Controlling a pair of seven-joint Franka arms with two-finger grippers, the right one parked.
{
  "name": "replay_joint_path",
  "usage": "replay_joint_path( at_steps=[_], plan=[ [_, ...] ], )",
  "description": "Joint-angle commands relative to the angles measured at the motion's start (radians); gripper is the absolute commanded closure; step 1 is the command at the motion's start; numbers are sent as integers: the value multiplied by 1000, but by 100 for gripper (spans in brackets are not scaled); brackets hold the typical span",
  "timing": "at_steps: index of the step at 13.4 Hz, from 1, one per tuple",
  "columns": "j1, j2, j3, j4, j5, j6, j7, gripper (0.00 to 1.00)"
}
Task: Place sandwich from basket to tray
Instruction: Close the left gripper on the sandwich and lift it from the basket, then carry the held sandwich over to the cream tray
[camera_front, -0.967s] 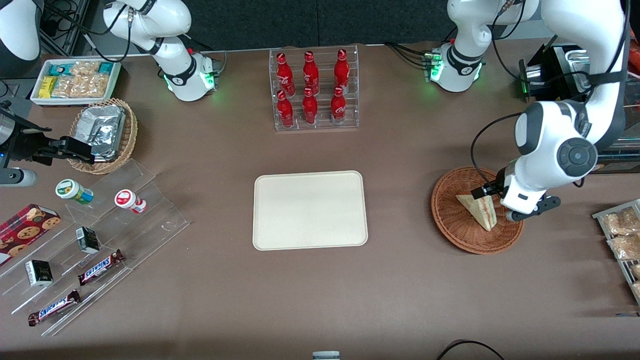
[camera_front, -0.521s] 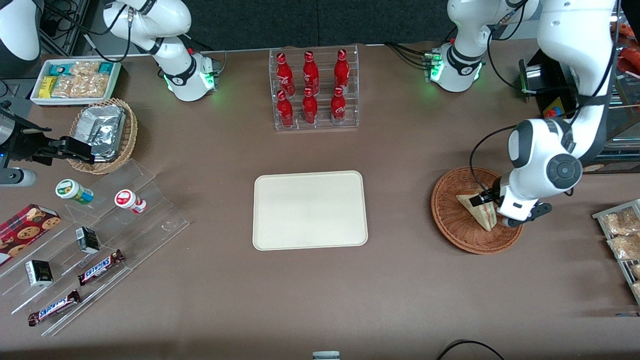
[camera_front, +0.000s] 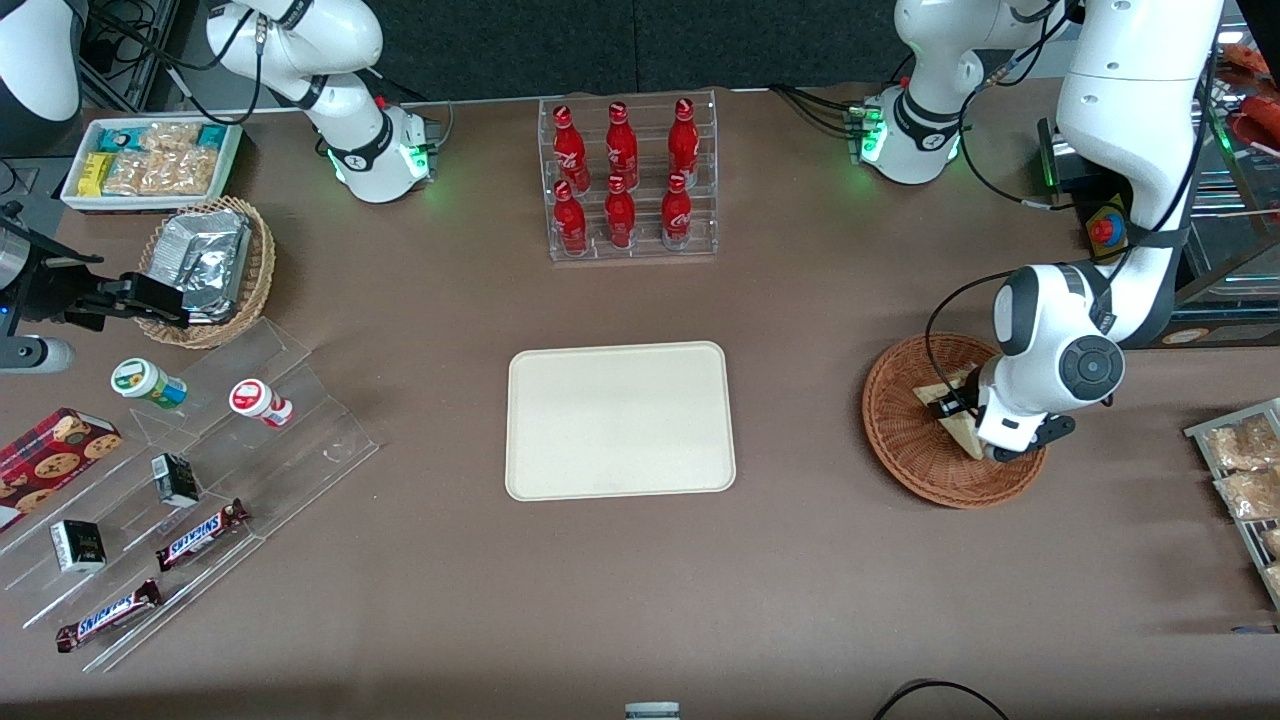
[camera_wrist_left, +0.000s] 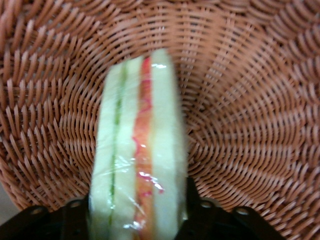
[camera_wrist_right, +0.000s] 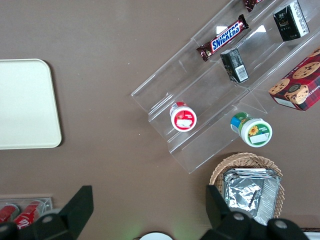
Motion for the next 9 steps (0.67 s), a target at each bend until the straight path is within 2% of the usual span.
replay_joint_path(
  at_steps=[1, 4, 6, 9],
  plan=[
    [-7, -28, -6, 56, 6, -36, -52, 92],
    [-27, -37, -16, 275, -2, -312, -53, 92],
    [-89, -22, -19, 458, -8, -523, -81, 92],
    [-239, -14, -19, 552, -8, -577, -118, 91]
  ],
)
